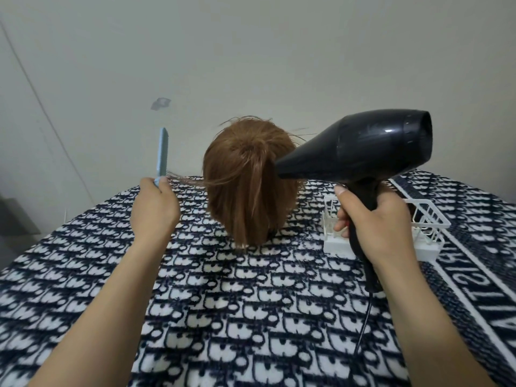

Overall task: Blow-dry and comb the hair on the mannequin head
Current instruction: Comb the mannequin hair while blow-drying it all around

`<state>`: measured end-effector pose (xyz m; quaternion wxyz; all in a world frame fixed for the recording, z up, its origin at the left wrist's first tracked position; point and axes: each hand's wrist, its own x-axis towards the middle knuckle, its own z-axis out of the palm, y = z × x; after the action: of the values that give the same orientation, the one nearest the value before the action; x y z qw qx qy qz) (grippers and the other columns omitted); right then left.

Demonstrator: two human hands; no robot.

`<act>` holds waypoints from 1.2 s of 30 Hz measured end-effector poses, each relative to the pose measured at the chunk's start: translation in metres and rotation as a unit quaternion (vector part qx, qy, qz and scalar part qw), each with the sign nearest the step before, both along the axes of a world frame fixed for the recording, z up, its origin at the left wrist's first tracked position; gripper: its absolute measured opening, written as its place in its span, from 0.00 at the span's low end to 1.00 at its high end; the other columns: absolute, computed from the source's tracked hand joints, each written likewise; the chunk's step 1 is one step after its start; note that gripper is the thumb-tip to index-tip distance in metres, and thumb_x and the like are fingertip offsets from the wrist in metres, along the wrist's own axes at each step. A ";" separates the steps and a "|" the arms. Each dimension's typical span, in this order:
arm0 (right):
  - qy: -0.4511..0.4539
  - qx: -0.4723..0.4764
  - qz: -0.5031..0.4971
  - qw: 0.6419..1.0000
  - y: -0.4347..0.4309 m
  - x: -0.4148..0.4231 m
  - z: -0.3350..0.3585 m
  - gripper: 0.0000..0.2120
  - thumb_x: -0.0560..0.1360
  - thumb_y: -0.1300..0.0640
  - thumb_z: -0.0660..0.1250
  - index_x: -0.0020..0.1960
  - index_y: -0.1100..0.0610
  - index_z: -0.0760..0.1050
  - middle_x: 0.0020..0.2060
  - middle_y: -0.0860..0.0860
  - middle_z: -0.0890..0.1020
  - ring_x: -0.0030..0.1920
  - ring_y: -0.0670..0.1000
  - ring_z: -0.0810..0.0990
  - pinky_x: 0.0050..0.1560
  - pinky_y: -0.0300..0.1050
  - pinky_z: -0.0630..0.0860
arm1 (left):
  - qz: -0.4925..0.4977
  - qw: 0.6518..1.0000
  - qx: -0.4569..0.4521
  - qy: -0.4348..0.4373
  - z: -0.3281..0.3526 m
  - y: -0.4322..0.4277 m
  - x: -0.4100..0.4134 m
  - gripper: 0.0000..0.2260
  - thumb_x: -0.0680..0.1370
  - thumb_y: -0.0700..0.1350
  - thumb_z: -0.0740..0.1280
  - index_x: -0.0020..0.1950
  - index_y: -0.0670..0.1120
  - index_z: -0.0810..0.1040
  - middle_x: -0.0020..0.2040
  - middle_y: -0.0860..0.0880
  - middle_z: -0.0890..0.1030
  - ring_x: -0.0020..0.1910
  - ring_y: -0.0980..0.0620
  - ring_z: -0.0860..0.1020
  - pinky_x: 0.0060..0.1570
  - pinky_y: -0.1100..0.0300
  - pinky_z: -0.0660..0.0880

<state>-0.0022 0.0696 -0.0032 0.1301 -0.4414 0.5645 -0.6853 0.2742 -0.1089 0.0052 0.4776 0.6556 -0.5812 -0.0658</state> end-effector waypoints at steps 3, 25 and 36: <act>0.004 -0.003 -0.001 1.000 0.000 0.000 0.000 0.08 0.78 0.51 0.72 0.42 0.53 0.78 0.29 0.49 0.83 0.26 0.48 0.82 0.29 0.41 0.78 | 0.001 0.999 0.032 0.017 -0.005 -0.006 0.005 0.17 0.82 0.51 0.52 0.61 0.40 0.69 0.52 0.38 0.78 0.48 0.38 0.75 0.44 0.48 0.68; -0.010 -0.028 -0.011 0.999 0.002 0.006 0.002 0.07 0.78 0.49 0.71 0.44 0.51 0.78 0.29 0.48 0.83 0.28 0.47 0.83 0.31 0.40 0.79 | -0.224 0.962 -0.119 -0.101 -0.008 0.027 -0.062 0.06 0.83 0.51 0.55 0.56 0.53 0.68 0.40 0.54 0.77 0.36 0.50 0.75 0.33 0.55 0.69; -0.018 -0.031 -0.010 0.999 0.004 0.002 0.003 0.08 0.78 0.51 0.71 0.44 0.53 0.78 0.29 0.50 0.82 0.27 0.49 0.82 0.30 0.40 0.78 | -0.237 0.937 -0.061 -0.251 -0.037 0.039 -0.100 0.07 0.82 0.51 0.54 0.55 0.51 0.68 0.45 0.50 0.76 0.41 0.44 0.77 0.35 0.52 0.72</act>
<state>-0.0005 0.0735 -0.0002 0.1194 -0.4271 0.5455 -0.7112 0.1744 -0.0698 -0.0318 0.3261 0.4637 -0.8234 0.0252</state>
